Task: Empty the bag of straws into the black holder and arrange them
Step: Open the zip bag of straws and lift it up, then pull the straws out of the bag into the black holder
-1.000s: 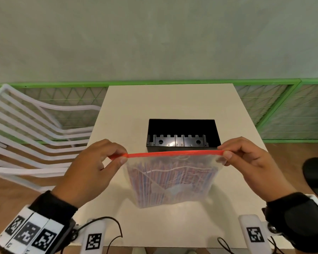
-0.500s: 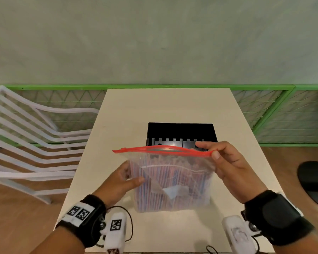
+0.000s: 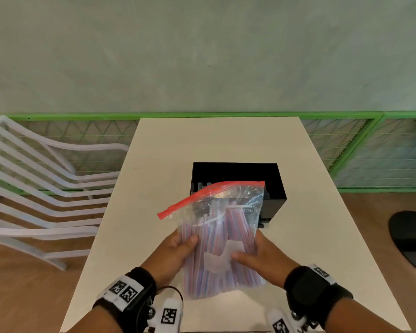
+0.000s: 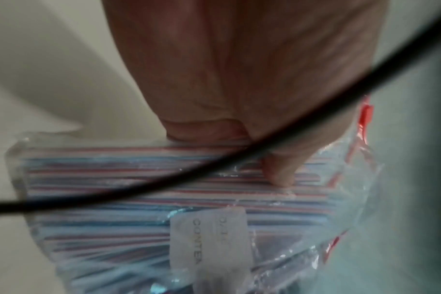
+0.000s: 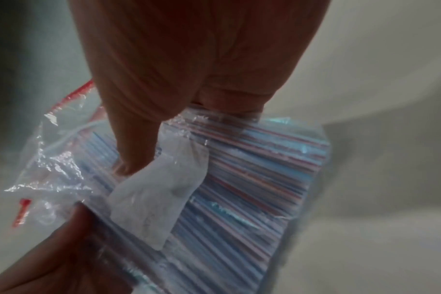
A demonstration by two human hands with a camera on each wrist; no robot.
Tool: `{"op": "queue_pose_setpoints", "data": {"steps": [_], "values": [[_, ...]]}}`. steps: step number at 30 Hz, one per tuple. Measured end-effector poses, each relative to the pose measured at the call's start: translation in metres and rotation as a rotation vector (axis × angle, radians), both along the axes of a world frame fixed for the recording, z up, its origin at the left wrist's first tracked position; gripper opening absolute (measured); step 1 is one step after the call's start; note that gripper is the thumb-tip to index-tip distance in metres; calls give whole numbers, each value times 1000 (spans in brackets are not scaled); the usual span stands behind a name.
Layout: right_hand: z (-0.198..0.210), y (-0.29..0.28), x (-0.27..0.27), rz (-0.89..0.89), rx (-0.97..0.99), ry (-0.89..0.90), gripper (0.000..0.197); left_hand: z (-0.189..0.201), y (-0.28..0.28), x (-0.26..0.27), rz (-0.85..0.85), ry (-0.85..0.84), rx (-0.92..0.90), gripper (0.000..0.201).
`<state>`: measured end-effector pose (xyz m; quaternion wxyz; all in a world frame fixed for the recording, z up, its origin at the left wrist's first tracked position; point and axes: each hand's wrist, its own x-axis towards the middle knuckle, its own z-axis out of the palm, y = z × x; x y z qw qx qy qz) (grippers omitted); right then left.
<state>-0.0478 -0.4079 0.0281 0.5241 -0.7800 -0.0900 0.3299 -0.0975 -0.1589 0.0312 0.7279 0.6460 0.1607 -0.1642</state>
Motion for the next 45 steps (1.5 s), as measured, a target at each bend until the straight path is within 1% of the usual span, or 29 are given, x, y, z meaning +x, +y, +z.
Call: {"op": "queue_pose_setpoints", "data": {"steps": [2,3,7,10,13,14,15,16,17,18,21,23,27,29,30,32,33,34,35,36,38,39,41,42,45], "values": [[13,10,3,-14,41,-44,40,9,-9,4,17,-22,-15,31],[20,14,4,-33,84,-55,39,16,-13,5,33,-40,-22,27],[47,32,4,-89,329,-50,49,51,-29,13,126,-162,-74,31],[56,48,2,-76,404,-55,59,72,-40,18,174,-234,-66,34],[66,53,3,-107,412,-84,49,86,-45,16,165,-232,-60,36],[70,53,4,-126,425,-95,50,87,-45,15,145,-226,-71,40],[72,52,6,-142,438,-111,49,87,-46,13,112,-227,-70,44],[75,52,7,-161,460,-126,47,87,-46,11,64,-238,-63,44],[76,52,7,-181,484,-146,46,88,-46,8,16,-257,-61,38],[77,52,8,-209,518,-151,46,87,-45,5,-37,-271,-75,39],[80,56,10,-311,636,-80,52,86,-47,-2,-136,-283,-101,66],[82,59,10,-325,679,-16,58,85,-49,-4,-132,-306,-81,76],[89,65,7,-204,664,17,73,86,-50,2,20,-329,-26,74],[91,66,6,-178,657,32,71,88,-47,5,50,-343,-16,74],[92,66,5,-180,689,52,67,88,-45,5,61,-349,-1,75],[100,64,9,-243,798,114,53,88,-41,3,52,-360,35,75],[105,63,13,-293,840,164,58,88,-41,0,28,-361,57,74],[108,61,22,-350,859,233,70,89,-41,-1,-11,-362,79,73],[113,61,29,-377,852,274,79,90,-42,-3,-51,-360,96,73],[115,62,35,-394,818,266,81,92,-42,-4,-82,-356,105,75],[114,67,39,-426,740,175,73,94,-43,-2,-97,-354,120,77],[112,69,37,-436,716,139,64,95,-42,-1,-88,-354,129,76],[106,72,28,-391,702,120,48,96,-40,1,-59,-340,128,71],[103,73,23,-359,699,123,46,95,-39,1,-46,-333,125,68],[95,75,17,-285,712,106,51,95,-39,2,-9,-333,119,64]]}}
